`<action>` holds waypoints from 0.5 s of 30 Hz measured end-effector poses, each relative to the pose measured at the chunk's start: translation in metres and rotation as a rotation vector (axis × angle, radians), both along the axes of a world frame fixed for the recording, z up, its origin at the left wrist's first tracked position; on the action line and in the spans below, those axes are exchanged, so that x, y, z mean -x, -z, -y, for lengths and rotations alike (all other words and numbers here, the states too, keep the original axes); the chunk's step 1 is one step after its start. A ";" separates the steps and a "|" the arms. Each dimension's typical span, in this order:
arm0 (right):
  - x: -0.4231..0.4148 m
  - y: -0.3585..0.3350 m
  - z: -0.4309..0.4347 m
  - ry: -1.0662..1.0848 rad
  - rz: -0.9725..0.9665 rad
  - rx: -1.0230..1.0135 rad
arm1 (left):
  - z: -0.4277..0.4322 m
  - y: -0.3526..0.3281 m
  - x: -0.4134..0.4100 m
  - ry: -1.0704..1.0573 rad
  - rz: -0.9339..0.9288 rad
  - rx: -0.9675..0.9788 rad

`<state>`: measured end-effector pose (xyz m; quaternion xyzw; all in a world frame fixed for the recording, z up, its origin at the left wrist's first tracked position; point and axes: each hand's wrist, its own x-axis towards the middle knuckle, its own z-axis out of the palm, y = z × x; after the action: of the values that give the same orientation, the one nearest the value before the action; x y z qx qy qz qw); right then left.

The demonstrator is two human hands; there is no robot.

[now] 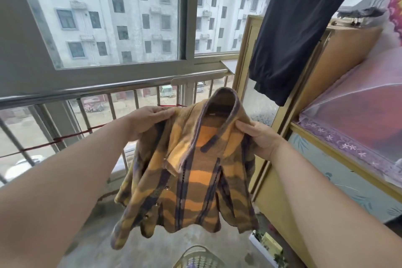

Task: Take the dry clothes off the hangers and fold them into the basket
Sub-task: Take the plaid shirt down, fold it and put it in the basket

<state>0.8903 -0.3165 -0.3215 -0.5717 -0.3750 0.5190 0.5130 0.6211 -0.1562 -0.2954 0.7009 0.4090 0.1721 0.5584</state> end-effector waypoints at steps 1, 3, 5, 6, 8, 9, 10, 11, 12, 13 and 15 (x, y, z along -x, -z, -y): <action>0.001 -0.001 -0.002 0.002 -0.034 -0.015 | 0.002 -0.001 -0.001 0.013 -0.030 0.018; 0.004 -0.005 -0.004 0.045 0.029 -0.028 | -0.001 -0.002 -0.002 0.034 -0.114 -0.128; 0.005 -0.008 -0.004 0.068 0.134 -0.038 | -0.006 0.000 0.002 0.085 -0.113 -0.223; 0.006 -0.009 -0.002 0.064 0.178 -0.041 | -0.008 0.000 0.003 0.113 -0.098 -0.243; 0.005 -0.005 0.000 0.050 0.235 -0.043 | -0.008 0.002 0.005 0.128 -0.107 -0.322; 0.005 -0.002 0.002 0.057 0.240 -0.049 | -0.006 0.002 0.005 0.126 -0.118 -0.382; 0.004 0.001 0.002 0.075 0.246 -0.061 | -0.005 0.003 0.003 0.117 -0.124 -0.447; 0.004 0.003 0.003 0.101 0.259 -0.083 | -0.003 0.003 0.001 0.112 -0.122 -0.508; 0.004 0.005 0.003 0.132 0.275 -0.107 | -0.002 0.003 -0.001 0.123 -0.110 -0.561; 0.004 0.006 0.003 0.162 0.287 -0.135 | -0.002 0.002 -0.002 0.143 -0.107 -0.601; 0.005 0.006 0.003 0.219 0.290 -0.178 | -0.004 0.000 -0.004 0.206 -0.144 -0.697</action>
<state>0.8848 -0.3199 -0.3277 -0.6303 -0.4249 0.3370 0.5555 0.6248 -0.1522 -0.2955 0.8968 0.2913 0.1944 0.2703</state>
